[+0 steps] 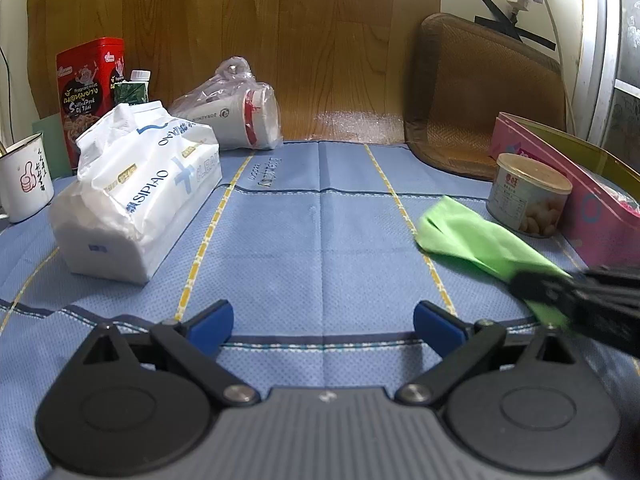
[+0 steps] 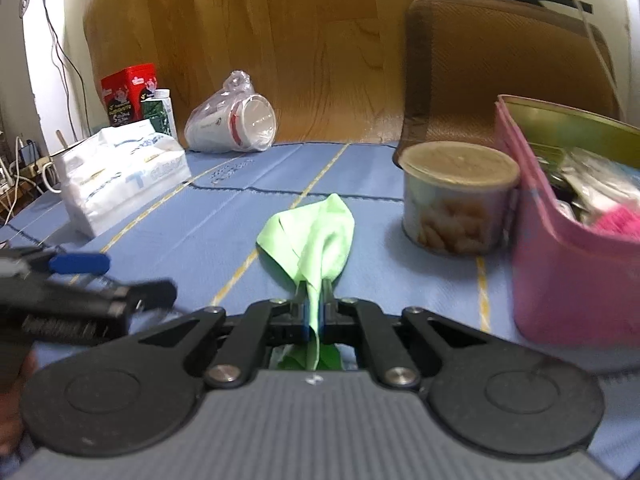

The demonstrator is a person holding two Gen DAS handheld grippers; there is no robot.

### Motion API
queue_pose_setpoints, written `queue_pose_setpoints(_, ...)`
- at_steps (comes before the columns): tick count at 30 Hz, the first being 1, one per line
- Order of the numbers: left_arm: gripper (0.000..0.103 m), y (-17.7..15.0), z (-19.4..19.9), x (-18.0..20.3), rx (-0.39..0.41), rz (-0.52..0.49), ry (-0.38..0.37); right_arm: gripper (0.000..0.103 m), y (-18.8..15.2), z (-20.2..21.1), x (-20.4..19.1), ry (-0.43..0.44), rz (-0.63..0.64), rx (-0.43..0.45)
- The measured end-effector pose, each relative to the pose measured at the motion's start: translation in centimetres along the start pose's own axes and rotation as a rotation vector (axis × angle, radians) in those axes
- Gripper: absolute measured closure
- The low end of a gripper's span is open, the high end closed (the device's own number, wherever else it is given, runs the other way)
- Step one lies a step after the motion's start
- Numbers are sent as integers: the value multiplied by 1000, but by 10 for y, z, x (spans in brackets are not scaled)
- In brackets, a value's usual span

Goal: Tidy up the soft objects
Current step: 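Grasp the green cloth with the right tool, then carry the green cloth into the pink tin and open the right tool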

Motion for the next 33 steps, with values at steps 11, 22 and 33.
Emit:
queue_pose_setpoints(11,2,-1,-2,5,-12,-27,25,97,-39,65,7,-108,43,39)
queue_pose_setpoints(22,0,-1,-3,12,-22,-67,67,96,-41,103,8,-108,69,234)
queue_pose_setpoints(33,0,-1,-2,19,-5,-114,105,93,-55,72,7,-54,37,96)
Point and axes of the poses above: each gripper's, at about its wrist camera, not at the fingertips, and z roughly against the way its jaws point, x to its right, y to its top, the point moved 1 cm from there along -z, roughly the way its jaws point, and after that the axes turned 1 degree about -x, right-handed, at the moved point
